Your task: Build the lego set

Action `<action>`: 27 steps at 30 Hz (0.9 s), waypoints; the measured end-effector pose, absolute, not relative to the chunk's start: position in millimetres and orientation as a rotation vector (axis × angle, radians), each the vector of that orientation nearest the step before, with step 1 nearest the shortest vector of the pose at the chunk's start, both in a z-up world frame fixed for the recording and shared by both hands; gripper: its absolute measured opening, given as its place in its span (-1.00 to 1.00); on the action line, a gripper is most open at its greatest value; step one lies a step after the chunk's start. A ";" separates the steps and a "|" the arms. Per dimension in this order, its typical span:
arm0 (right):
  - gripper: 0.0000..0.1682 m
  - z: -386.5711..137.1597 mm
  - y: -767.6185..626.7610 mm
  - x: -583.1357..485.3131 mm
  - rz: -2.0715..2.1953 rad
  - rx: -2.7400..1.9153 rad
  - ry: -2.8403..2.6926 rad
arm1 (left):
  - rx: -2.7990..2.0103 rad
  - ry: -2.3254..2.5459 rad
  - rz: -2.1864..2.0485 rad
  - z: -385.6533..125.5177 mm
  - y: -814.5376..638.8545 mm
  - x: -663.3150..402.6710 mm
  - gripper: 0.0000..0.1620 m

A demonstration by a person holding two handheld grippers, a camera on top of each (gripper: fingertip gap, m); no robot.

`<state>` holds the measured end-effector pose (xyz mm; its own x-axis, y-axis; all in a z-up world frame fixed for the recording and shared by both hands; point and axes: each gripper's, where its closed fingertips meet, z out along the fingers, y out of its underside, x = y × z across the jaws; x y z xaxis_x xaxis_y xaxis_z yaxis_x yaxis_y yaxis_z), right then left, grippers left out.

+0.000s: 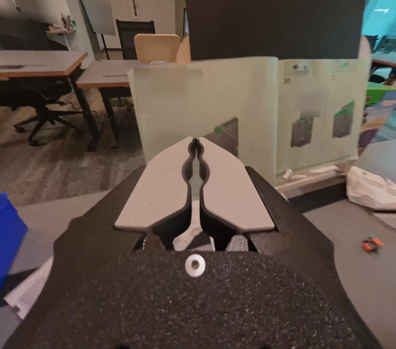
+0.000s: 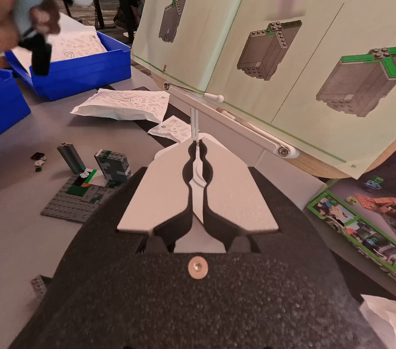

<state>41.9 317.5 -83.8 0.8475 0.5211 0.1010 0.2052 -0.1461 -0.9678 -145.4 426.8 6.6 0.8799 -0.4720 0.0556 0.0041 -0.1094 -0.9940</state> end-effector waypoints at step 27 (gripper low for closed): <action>-1.00 -89.4 217.2 -12.4 0.293 -1.604 -0.975 | -2.205 0.125 -0.057 -178.0 236.1 -457.8 -0.68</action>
